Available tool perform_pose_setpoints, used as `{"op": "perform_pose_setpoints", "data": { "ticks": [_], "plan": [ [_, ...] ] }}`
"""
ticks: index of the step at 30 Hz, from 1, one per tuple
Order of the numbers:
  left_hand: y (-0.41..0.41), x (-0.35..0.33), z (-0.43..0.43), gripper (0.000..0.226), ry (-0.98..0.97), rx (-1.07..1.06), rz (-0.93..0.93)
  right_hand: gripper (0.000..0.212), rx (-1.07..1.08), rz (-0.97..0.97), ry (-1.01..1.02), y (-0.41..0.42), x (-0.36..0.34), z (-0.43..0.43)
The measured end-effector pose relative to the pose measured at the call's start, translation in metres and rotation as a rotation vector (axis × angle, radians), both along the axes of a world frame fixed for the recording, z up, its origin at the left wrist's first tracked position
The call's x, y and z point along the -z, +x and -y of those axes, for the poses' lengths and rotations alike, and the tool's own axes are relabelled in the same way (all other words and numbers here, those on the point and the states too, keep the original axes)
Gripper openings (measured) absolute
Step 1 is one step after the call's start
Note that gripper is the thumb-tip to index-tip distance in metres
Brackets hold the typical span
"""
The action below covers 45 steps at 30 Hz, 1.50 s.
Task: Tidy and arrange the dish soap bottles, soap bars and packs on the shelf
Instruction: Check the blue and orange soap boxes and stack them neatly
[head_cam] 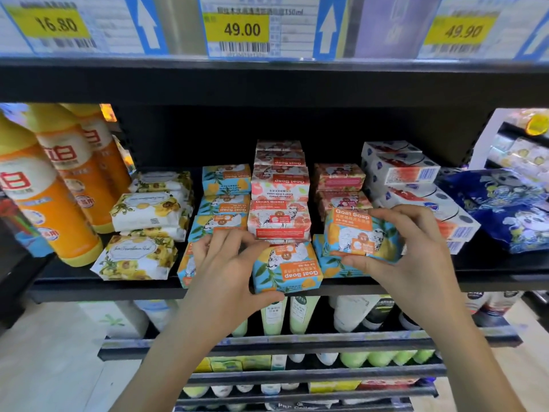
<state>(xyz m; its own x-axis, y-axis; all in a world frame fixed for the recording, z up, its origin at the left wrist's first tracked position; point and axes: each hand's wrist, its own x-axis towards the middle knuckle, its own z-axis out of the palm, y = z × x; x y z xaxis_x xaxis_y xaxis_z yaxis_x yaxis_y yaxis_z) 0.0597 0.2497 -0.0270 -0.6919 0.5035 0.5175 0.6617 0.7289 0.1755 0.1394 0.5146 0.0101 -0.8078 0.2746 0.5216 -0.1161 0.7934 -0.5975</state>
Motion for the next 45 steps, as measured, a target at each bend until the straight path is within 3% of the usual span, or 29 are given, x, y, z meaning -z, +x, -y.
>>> {"op": "perform_pose_setpoints", "data": {
  "ticks": [7, 16, 23, 29, 35, 40, 43, 45],
  "plan": [
    [0.016, -0.007, 0.009, 0.077, 0.141, 0.055, 0.041, 0.076, -0.076, -0.057, 0.028, -0.004, -0.019, 0.012],
    [0.04, -0.025, 0.053, 0.066, 0.377, 0.11, 0.316, 0.081, -0.197, -0.014, 0.142, -0.047, -0.067, 0.07],
    [0.048, -0.026, 0.099, 0.079, 0.45, 0.039, 0.399, 0.075, -0.286, 0.131, 0.306, -0.099, -0.103, 0.127],
    [0.046, -0.025, 0.132, 0.075, 0.527, -0.016, 0.417, 0.069, -0.268, 0.41, 0.469, -0.147, -0.106, 0.167],
    [0.042, -0.026, 0.149, 0.071, 0.547, -0.029, 0.417, 0.07, -0.19, 0.563, 0.675, -0.177, -0.091, 0.179],
    [0.038, -0.022, 0.154, 0.071, 0.548, -0.022, 0.419, 0.081, -0.154, 0.571, 0.719, -0.18, -0.076, 0.18],
    [0.034, -0.02, 0.155, 0.072, 0.543, -0.006, 0.415, 0.066, -0.137, 0.435, 0.771, -0.166, -0.078, 0.181],
    [0.032, -0.02, 0.155, 0.072, 0.53, 0.002, 0.409, 0.059, -0.254, 0.331, 0.58, -0.145, -0.083, 0.179]
  ]
}}
